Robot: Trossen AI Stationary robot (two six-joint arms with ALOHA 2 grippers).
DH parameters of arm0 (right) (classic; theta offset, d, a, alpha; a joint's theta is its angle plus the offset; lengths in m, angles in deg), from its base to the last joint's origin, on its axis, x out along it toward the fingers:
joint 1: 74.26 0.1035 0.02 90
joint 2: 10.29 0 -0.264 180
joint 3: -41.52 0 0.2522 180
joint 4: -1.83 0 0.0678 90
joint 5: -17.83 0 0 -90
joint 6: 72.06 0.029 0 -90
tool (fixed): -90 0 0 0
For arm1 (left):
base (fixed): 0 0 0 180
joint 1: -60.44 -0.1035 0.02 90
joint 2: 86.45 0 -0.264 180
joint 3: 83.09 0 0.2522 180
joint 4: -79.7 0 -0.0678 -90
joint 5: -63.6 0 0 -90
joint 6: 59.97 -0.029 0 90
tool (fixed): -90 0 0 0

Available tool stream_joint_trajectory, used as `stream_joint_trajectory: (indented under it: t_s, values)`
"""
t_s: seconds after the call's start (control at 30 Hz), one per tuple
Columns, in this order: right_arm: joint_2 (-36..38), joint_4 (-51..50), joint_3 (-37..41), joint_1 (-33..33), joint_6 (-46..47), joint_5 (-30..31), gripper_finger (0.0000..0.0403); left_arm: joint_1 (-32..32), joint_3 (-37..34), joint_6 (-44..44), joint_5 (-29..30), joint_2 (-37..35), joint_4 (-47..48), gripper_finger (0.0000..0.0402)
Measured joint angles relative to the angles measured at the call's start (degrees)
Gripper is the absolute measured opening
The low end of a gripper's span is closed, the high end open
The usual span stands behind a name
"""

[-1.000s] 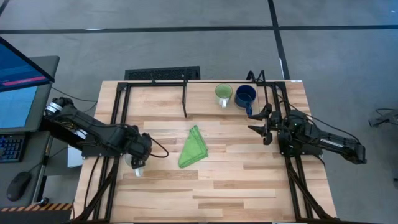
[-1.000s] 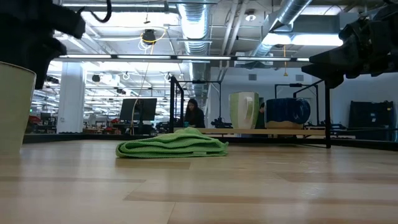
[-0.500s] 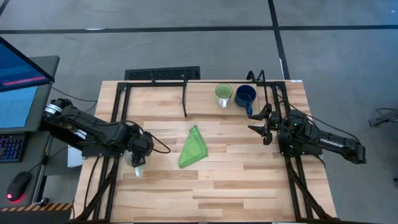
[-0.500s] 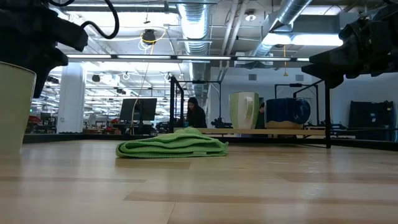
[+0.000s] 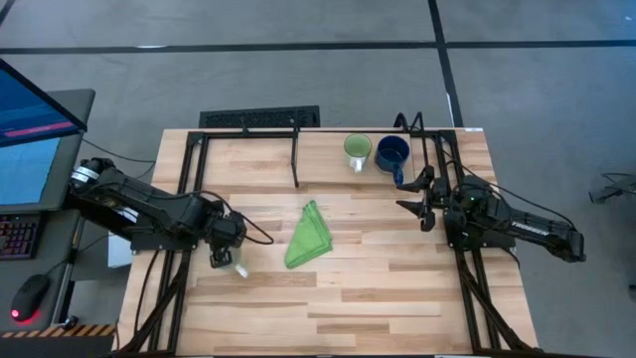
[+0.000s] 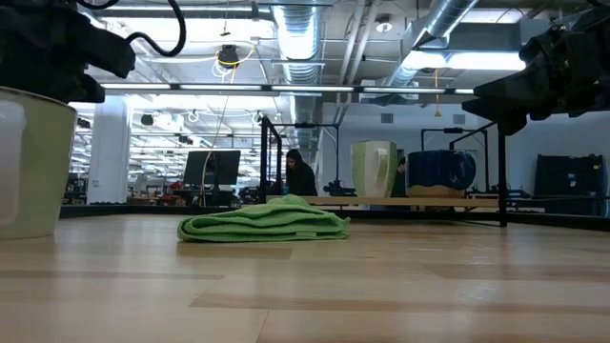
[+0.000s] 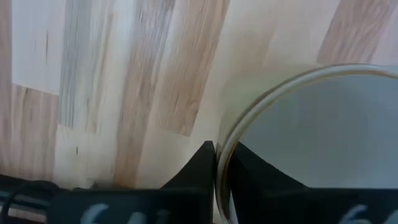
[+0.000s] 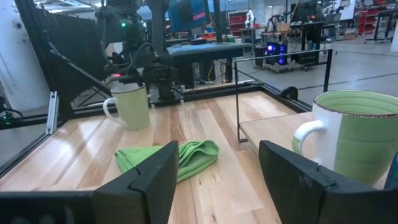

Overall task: Stack small to large cups/mugs on shelf
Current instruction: Put the light green mug on the shelf

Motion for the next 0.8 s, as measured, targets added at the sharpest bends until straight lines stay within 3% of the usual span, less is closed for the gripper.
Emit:
stream_joint_trajectory:
  t_s: [0.53,0.8]
  values:
    - [0.0,0.0,0.0,0.0,-0.1,0.0,0.0246,-3.6,0.1,-14.4,0.4,0.1,-3.9,0.0011]
    - [0.0,0.0,0.0,0.0,-1.7,0.0,0.0246,-9.1,7.5,-22.9,-1.2,0.2,-0.8,0.0011]
